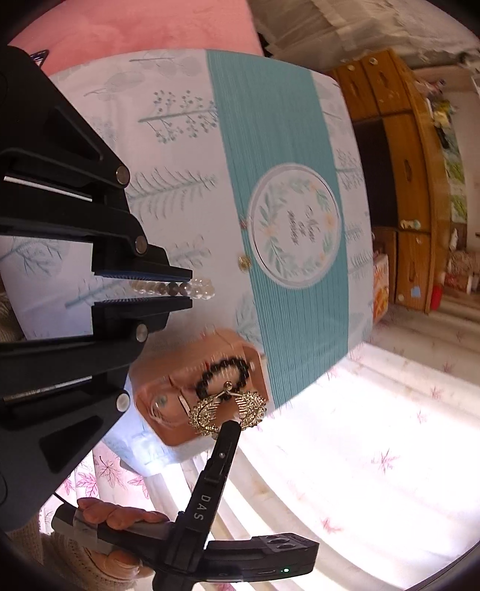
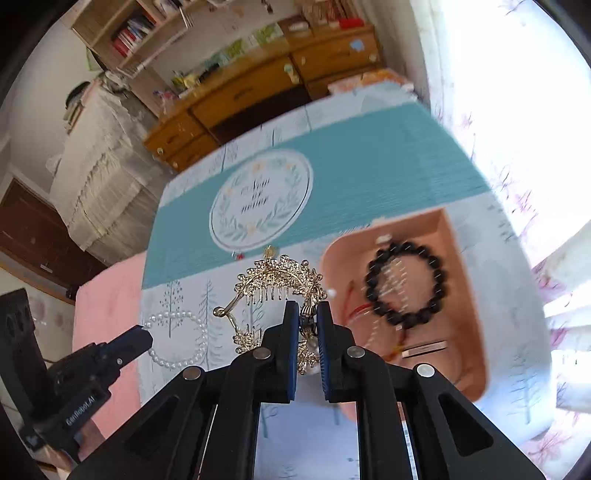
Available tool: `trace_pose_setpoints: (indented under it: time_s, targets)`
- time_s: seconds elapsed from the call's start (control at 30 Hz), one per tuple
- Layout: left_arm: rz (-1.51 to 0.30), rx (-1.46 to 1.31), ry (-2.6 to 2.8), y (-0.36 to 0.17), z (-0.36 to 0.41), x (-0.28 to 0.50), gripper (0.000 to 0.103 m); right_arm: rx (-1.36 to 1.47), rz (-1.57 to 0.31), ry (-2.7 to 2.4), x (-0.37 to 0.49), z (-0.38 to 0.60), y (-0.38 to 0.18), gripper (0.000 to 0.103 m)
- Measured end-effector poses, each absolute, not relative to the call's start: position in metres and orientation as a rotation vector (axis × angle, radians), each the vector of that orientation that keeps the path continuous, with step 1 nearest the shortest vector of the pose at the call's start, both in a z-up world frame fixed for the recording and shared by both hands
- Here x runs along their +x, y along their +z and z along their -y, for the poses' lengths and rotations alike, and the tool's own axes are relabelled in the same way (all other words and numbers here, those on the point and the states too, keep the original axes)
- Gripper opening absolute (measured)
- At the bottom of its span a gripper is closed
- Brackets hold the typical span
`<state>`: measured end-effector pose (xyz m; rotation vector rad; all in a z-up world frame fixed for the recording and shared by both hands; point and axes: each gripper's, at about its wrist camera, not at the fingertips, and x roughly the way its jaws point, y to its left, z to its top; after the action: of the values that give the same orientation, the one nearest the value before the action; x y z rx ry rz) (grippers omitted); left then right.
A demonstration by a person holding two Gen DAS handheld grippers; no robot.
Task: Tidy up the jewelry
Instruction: 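Grasp the gold leaf clip with the right tool while the left lifts the pearl bracelet, then carry the pearl bracelet and gold clip into the peach box and open both tools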
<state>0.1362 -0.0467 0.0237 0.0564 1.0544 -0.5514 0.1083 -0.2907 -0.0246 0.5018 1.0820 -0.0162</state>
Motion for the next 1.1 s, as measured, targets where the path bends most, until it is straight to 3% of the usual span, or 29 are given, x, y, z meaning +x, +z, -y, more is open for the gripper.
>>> trace_pose_setpoints:
  time_s: [0.27, 0.53, 0.73, 1.1]
  targets:
    - [-1.062, 0.154, -0.692, 0.028, 0.154, 0.121, 0.005, 0.56, -0.949, -0.06, 0.056, 0.375, -0.003, 0.01]
    - [-1.192, 0.255, -0.733, -0.032, 0.227, 0.115, 0.006, 0.638, -0.937, -0.083, 0.036, 0.439, -0.022, 0.01]
    - [-1.26, 0.296, -0.632, -0.067, 0.216, 0.123, 0.007, 0.646, -0.936, -0.057, 0.043, 0.448, -0.039, 0.01]
    - [-1.11, 0.276, -0.52, -0.046, 0.171, 0.107, 0.011, 0.634, -0.977, 0.032, 0.072, 0.417, -0.059, 0.01]
